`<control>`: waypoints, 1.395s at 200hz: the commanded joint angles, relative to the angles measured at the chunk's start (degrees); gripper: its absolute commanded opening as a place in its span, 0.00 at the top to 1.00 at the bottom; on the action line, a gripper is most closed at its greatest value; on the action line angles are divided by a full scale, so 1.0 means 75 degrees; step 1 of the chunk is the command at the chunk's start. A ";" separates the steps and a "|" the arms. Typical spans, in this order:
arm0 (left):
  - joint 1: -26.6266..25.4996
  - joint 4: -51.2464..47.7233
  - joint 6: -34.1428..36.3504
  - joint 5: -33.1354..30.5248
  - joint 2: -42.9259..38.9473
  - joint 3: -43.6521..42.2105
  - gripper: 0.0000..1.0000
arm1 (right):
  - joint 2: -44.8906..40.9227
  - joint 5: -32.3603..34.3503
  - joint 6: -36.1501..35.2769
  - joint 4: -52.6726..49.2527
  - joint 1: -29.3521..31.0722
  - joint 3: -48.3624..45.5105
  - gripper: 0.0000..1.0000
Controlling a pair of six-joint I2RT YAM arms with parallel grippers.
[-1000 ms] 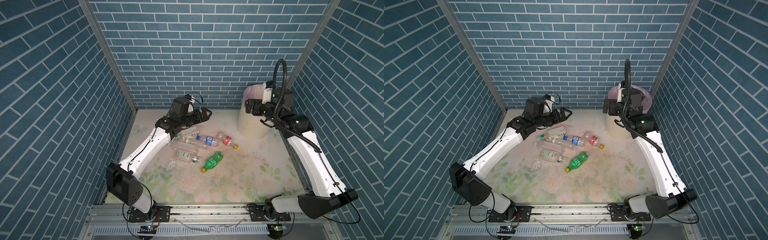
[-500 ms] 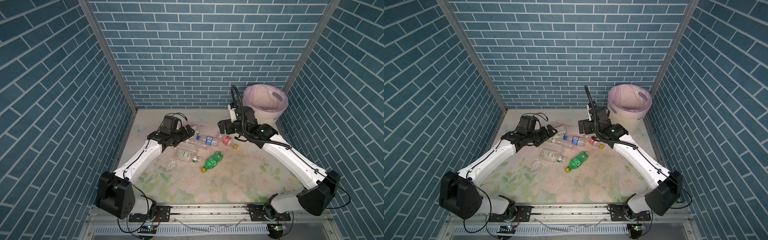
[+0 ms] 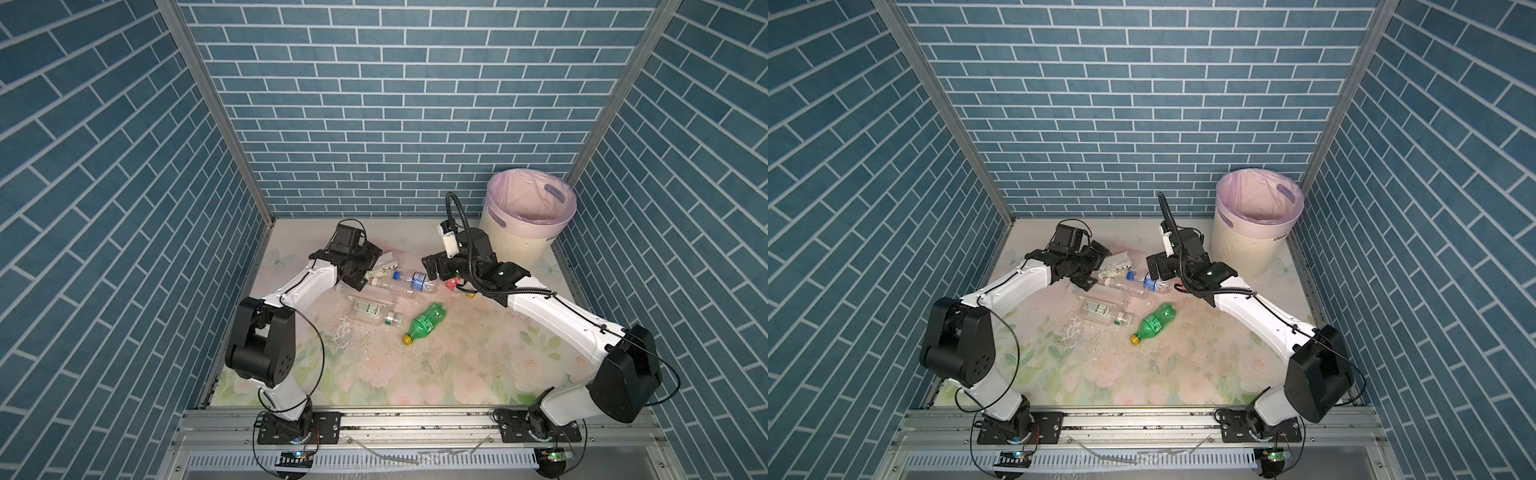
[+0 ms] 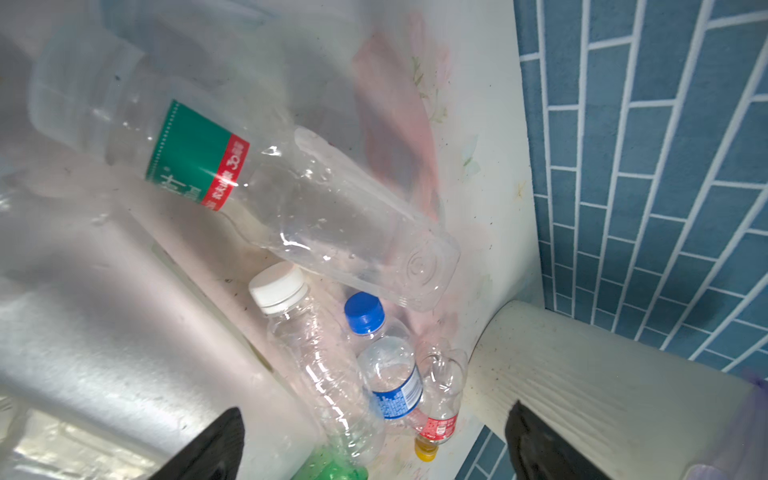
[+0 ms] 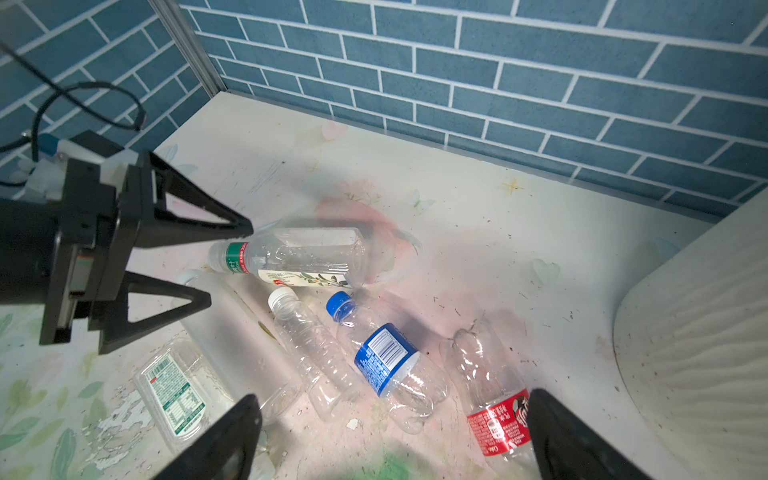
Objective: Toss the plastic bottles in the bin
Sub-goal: 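Lower the left gripper onto the green-label water bottle while the right returns over the pile, then grasp the green-label water bottle with the left gripper and lift it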
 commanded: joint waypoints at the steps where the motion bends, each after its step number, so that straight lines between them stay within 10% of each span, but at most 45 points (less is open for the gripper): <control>1: -0.0044 -0.0559 -0.0836 -0.0473 0.0150 0.0433 0.01 | -0.0041 -0.0126 -0.0689 0.0956 0.0048 -0.0517 0.01; 226: -0.0184 -0.2481 -0.2868 -0.1095 0.3290 0.3416 0.01 | -0.0619 -0.0326 -0.0696 0.3034 0.0053 -0.2370 0.01; 279: -0.0104 -0.2092 -0.3017 -0.0935 0.3627 0.3283 0.15 | -0.0640 -0.0263 -0.0683 0.3108 0.0044 -0.2426 0.02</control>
